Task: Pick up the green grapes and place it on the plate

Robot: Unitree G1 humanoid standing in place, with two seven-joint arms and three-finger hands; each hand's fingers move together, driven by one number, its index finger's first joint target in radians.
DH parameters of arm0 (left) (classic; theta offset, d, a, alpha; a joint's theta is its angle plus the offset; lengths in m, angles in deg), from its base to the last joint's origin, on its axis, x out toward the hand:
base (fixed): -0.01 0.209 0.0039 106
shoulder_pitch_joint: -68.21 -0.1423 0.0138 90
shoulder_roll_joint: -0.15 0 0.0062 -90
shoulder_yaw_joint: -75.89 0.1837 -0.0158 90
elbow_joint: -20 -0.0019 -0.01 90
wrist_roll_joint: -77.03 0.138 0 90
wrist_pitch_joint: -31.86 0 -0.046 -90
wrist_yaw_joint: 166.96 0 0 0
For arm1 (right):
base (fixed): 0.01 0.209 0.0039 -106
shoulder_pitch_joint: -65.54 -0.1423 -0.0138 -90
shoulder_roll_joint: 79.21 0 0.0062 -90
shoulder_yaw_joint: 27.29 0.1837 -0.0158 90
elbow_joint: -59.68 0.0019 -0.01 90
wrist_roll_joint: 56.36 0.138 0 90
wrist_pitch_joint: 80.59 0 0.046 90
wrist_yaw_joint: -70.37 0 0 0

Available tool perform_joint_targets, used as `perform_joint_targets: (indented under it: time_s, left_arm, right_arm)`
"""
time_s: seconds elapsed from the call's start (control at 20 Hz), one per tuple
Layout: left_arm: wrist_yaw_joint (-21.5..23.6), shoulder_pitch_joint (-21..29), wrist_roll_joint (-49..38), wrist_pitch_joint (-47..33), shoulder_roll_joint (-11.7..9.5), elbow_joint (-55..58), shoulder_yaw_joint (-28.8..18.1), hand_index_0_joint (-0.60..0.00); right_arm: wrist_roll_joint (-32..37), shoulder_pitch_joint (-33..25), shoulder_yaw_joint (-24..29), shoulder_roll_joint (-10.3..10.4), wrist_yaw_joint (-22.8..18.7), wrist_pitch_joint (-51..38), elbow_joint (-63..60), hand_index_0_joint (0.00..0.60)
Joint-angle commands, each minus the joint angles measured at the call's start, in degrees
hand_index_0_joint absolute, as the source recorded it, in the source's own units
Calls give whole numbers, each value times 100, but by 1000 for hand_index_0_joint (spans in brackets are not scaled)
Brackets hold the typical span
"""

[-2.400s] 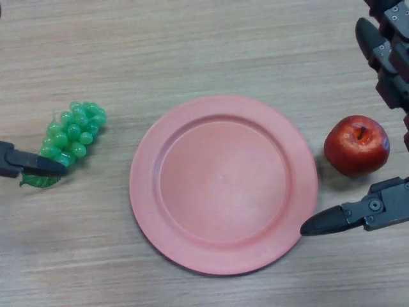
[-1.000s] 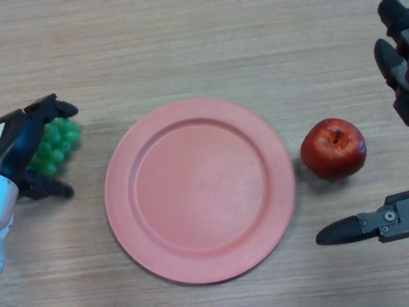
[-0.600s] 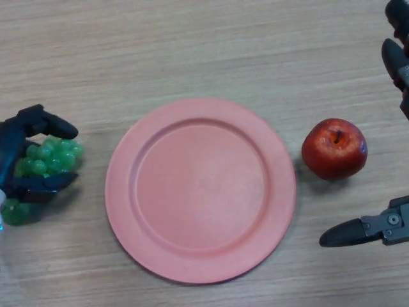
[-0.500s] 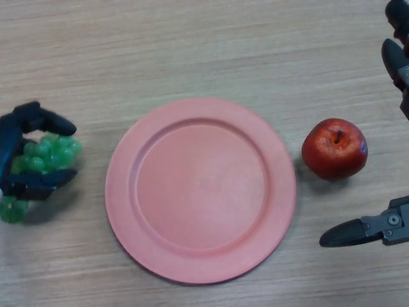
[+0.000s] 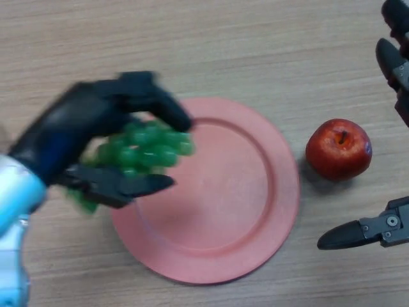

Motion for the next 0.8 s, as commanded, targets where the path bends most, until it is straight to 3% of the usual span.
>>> perform_joint_targets:
  time_s: [0.05,0.1,0.15,0.2,0.25,0.5,0.55,0.7,0.8]
  left_arm:
    - [675,196,493,-636,-77,187,-424,-400]
    - [724,201,502,-688,-26,176,-429,-301]
    - [811,196,571,-831,48,127,-429,-150]
    - [864,185,651,-954,104,82,-450,-51]
    - [888,146,749,-1071,135,37,-485,0]
    - [1082,-19,783,-1234,196,-46,-664,0]
    - [1282,26,412,-1037,287,-1,-838,0]
    - [1932,-22,-862,-995,286,109,-1223,0]
    - [2325,-460,-1716,-1452,287,355,-1387,0]
  right_arm:
    - [120,-82,257,-120,-199,-846,322,0]
    - [117,-84,257,-114,-198,-841,322,0]
    - [104,-97,254,-107,-196,-823,322,0]
    - [78,-112,241,-107,-192,-803,322,0]
    - [27,-133,207,-113,-189,-783,322,0]
    - [-249,-174,88,28,-59,-756,322,0]
    - [-297,-193,58,70,-31,-746,322,0]
    - [-340,-309,14,90,1,-590,322,0]
    - [-395,-482,-73,114,-81,-419,322,0]
